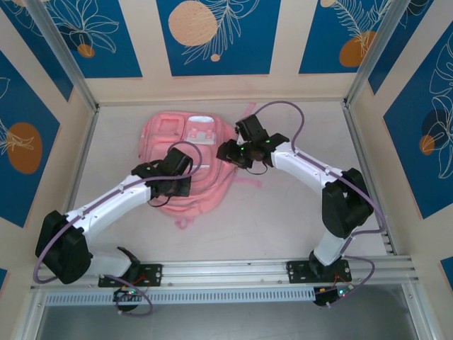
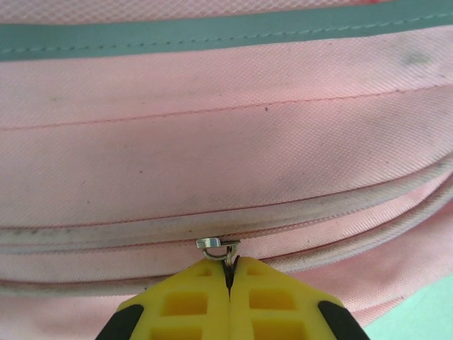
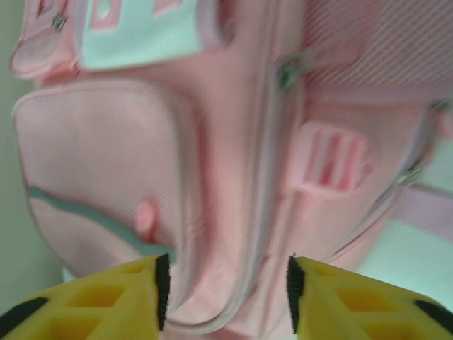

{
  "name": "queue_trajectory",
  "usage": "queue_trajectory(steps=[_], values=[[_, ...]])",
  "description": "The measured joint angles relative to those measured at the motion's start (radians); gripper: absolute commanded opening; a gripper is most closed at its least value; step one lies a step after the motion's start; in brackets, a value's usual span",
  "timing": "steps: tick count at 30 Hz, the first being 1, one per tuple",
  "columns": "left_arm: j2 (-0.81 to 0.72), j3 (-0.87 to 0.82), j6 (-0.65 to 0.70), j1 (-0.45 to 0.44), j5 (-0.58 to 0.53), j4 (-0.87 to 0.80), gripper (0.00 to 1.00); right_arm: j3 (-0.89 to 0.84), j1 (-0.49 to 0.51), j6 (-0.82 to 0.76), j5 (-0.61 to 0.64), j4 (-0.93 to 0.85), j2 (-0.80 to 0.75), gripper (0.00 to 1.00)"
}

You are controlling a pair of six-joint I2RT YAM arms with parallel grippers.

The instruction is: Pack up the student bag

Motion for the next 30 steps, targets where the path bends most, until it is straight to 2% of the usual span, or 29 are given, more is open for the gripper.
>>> queue_trajectory(steps=[6, 9, 10, 14, 17, 23, 30], values=[[-0.001, 0.000, 0.035, -0.001, 0.082, 0.037, 0.00, 0.000, 0.069, 0.056, -0.051, 0.003, 0.015, 0.54], [-0.001, 0.000, 0.047, -0.001, 0.108, 0.049, 0.00, 0.011, 0.079, 0.073, -0.064, -0.001, 0.058, 0.48], [-0.001, 0.000, 0.050, -0.001, 0.113, 0.051, 0.00, 0.015, 0.079, 0.077, -0.066, -0.001, 0.075, 0.44], [-0.001, 0.000, 0.056, -0.002, 0.119, 0.050, 0.00, 0.019, 0.078, 0.082, -0.066, -0.006, 0.114, 0.16], [-0.001, 0.002, 0.063, -0.003, 0.105, 0.034, 0.00, 0.044, 0.077, 0.081, -0.049, -0.033, 0.114, 0.07], [-0.001, 0.019, 0.086, -0.005, 0.023, -0.029, 0.00, 0.066, 0.060, 0.048, 0.014, -0.080, 0.105, 0.04], [-0.010, 0.020, 0.106, 0.019, -0.054, -0.084, 0.00, 0.057, -0.045, -0.032, 0.060, -0.117, 0.051, 0.03]])
